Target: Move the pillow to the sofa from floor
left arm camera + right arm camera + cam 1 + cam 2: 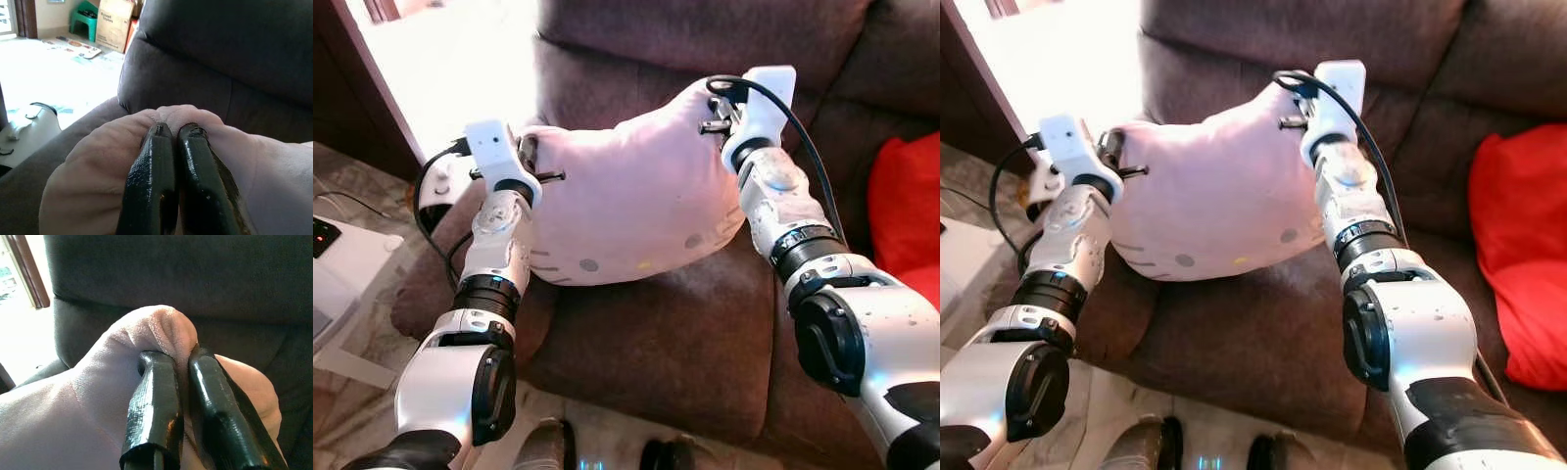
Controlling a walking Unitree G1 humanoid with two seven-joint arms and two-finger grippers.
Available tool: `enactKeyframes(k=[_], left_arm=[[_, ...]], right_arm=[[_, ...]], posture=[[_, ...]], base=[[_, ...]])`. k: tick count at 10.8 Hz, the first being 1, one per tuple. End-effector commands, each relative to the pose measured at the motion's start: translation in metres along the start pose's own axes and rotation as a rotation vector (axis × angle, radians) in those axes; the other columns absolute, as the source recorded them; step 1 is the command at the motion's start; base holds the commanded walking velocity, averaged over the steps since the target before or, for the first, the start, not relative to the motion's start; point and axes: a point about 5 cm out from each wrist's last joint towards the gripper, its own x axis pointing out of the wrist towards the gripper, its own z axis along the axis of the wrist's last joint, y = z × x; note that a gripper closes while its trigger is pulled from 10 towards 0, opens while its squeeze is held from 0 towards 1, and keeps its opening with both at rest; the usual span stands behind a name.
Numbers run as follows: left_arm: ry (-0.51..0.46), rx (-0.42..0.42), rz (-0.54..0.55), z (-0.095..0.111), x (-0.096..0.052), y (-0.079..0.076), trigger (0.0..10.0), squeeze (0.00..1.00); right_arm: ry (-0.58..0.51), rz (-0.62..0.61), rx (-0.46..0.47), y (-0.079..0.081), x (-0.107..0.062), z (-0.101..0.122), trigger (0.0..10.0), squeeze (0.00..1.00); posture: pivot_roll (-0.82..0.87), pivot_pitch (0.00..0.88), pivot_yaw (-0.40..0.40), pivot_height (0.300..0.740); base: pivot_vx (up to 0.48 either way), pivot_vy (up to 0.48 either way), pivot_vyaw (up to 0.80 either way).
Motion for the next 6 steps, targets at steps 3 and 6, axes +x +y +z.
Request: enactKeyframes(k=[3, 6], left_arm=[[-0.026, 0.029, 0.049, 0.0, -0.004, 0.009, 10.0, 0.0], [-0.013, 0.036, 0.11, 0.001, 0.0, 0.016, 10.0, 0.0]], right_arm=[[0.051, 0.078, 0.008, 0.017, -0.003, -0.019, 10.0, 0.0], [0.021, 0.128, -0.011, 0.03, 0.001, -0.007, 10.0, 0.0]], posture=[[0.21, 0.346, -0.099, 0.704], [0.2, 0.37, -0.104, 0.704]], base=[[0.0, 0.0, 0.0], [0.0, 0.0, 0.0]])
